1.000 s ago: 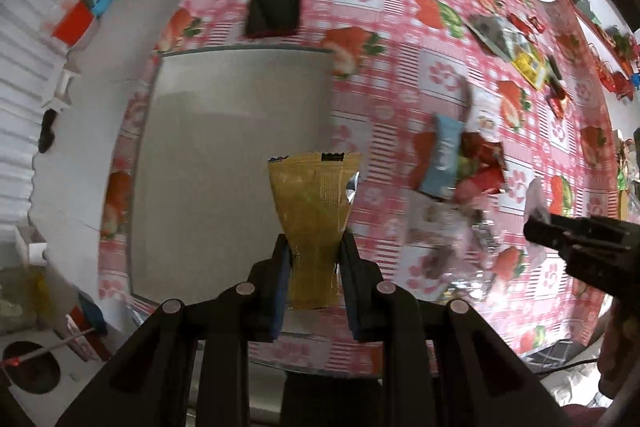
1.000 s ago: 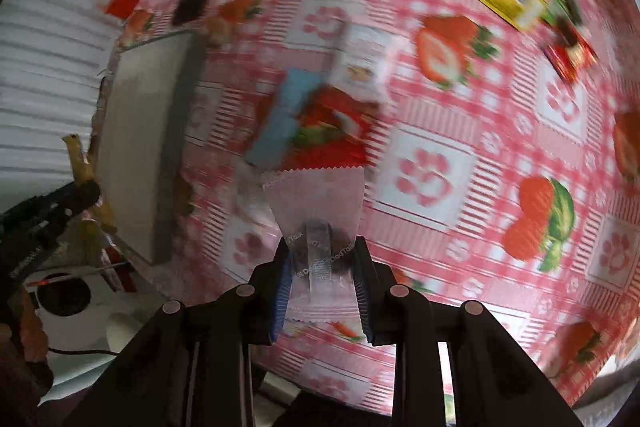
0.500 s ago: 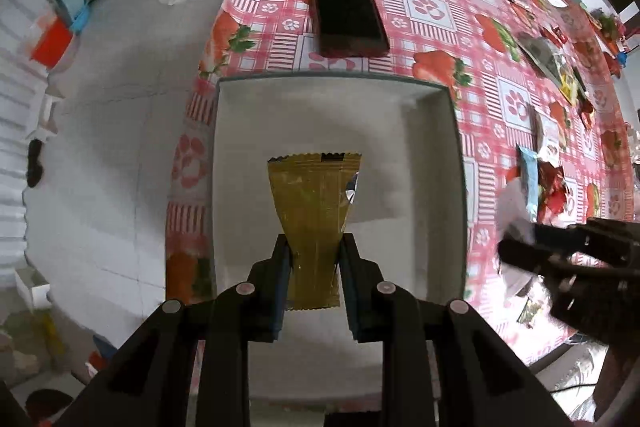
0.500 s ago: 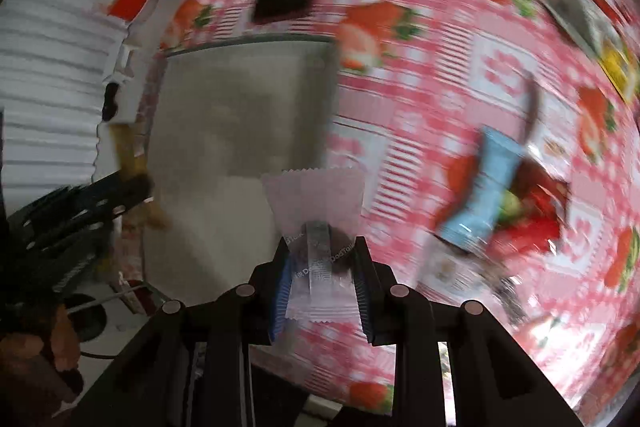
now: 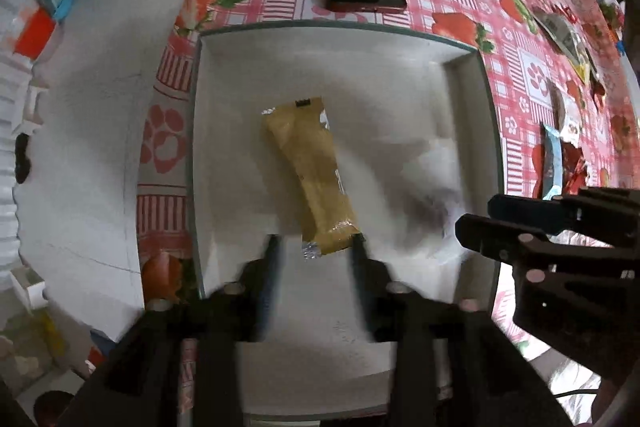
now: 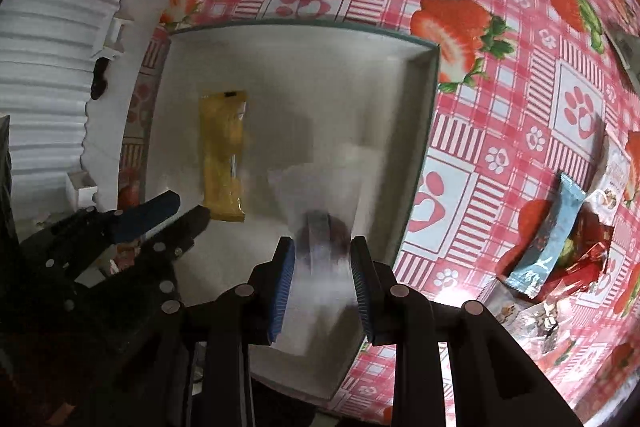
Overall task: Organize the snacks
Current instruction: 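Carry both snacks over the white tray and open both tools to drop them, then move both tools back to the snack pile and grasp the light-blue bar with the left tool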
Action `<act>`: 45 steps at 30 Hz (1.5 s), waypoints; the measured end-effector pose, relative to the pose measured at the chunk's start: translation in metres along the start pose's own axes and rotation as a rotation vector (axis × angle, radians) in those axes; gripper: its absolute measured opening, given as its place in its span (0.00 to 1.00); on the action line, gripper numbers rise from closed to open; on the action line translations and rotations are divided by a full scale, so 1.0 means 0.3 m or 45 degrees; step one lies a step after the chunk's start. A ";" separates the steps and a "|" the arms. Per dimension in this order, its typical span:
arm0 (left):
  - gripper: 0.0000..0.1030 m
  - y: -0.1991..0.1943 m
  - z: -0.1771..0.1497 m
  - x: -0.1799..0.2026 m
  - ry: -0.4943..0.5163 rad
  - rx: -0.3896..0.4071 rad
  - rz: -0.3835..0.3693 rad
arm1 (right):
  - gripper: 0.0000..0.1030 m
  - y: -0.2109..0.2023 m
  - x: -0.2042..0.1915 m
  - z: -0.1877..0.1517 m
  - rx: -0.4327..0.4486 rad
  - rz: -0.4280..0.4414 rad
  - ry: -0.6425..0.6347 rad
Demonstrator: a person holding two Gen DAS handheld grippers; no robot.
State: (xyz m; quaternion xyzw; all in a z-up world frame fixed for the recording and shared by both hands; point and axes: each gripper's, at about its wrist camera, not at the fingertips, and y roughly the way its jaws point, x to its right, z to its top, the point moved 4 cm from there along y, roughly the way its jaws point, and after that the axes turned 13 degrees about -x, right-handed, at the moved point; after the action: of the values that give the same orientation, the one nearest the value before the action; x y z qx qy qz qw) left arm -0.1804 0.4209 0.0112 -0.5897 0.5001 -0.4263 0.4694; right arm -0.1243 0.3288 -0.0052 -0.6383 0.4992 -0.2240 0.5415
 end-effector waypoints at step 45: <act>0.78 -0.017 0.050 0.638 0.449 -0.032 0.022 | 0.99 0.189 0.829 -0.715 -0.065 0.002 0.632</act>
State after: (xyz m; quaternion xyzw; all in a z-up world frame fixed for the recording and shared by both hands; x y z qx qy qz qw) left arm -0.1389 0.2335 0.0196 -0.5073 0.5851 -0.5128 0.3706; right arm -0.2243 0.0143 -0.0533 -0.5771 0.6227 -0.3608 0.3861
